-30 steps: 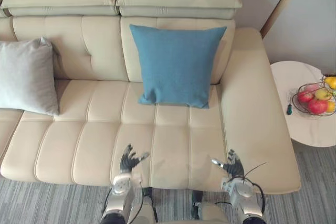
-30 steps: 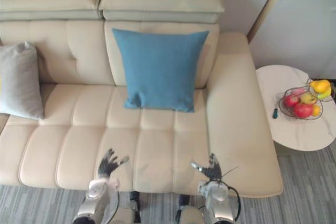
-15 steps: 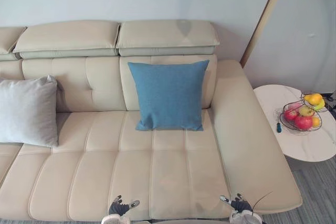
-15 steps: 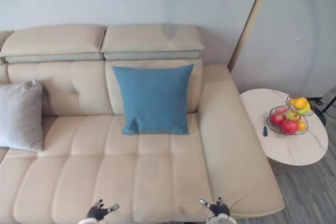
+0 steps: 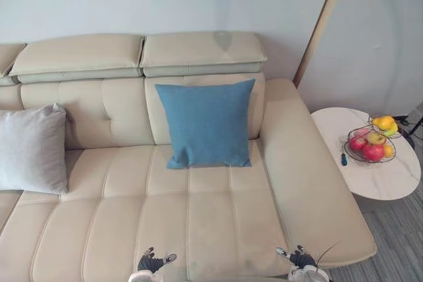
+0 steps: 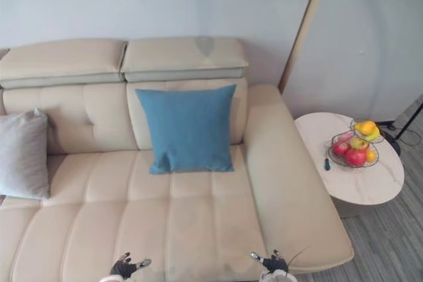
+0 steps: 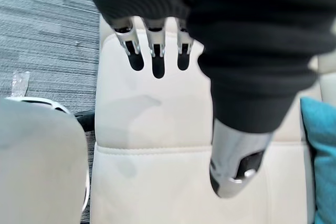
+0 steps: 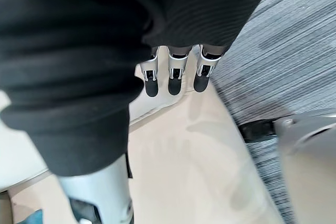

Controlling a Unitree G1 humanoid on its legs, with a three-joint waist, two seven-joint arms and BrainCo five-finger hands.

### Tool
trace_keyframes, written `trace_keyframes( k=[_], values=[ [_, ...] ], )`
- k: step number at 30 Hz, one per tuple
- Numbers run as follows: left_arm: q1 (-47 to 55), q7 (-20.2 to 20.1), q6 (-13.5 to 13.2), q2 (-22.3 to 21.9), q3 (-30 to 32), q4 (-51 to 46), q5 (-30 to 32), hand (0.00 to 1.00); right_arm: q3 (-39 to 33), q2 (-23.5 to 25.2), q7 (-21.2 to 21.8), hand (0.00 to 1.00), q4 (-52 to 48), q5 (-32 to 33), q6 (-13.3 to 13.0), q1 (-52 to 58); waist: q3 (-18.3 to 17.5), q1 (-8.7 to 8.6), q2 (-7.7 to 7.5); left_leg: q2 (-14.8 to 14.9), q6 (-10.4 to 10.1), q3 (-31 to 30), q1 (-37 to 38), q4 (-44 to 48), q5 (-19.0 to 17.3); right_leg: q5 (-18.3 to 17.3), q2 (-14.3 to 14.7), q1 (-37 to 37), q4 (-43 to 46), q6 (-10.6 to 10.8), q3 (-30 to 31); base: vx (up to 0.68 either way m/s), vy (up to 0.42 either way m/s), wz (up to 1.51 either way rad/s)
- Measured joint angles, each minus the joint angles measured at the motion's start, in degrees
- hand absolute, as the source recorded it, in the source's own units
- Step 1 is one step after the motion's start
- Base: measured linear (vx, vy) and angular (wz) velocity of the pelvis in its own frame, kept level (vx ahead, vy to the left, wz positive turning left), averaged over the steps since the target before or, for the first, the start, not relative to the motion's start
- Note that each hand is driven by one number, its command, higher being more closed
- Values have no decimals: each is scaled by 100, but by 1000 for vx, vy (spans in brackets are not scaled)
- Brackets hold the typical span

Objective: Pick up cushions and gather them together orderly.

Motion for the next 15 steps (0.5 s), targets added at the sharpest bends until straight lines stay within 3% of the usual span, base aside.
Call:
trace_keyframes(
  k=[7,9,11,13,14,15],
  values=[
    [-106,72,5,8,55,2,-6,0,155,36,-112,0,172,-158,87,-152,106,-2,-60,27,1,372,-114,1,1,52,29,-430,192,11,374,-31,10,-29],
    [-220,97,7,21,139,2,-4,0,283,136,-132,0,125,-160,88,-296,266,73,-150,61,0,694,-127,3,0,139,72,-618,258,15,659,-48,22,-78],
    [-303,151,17,79,137,1,-4,0,448,322,-149,0,-50,-166,89,-375,353,96,-254,142,0,907,-224,9,9,240,121,-834,324,66,720,-63,-18,-47],
    [-509,163,32,9,142,-59,-6,0,559,391,-160,0,-167,-208,86,-368,359,116,-258,307,92,1114,-441,296,-33,563,171,-1100,468,278,575,-61,-24,-29],
    [-528,162,40,-13,155,-145,-8,0,588,394,-162,0,-221,-214,86,-376,370,135,-232,380,127,1165,-505,374,-45,559,177,-1103,517,302,558,-53,-3,-5],
    [-554,168,36,-68,261,-312,-12,0,615,420,-152,0,-356,-231,77,-351,413,127,-178,434,153,1160,-496,454,-62,36,66,-1262,1420,75,249,-57,-12,18]
  ],
)
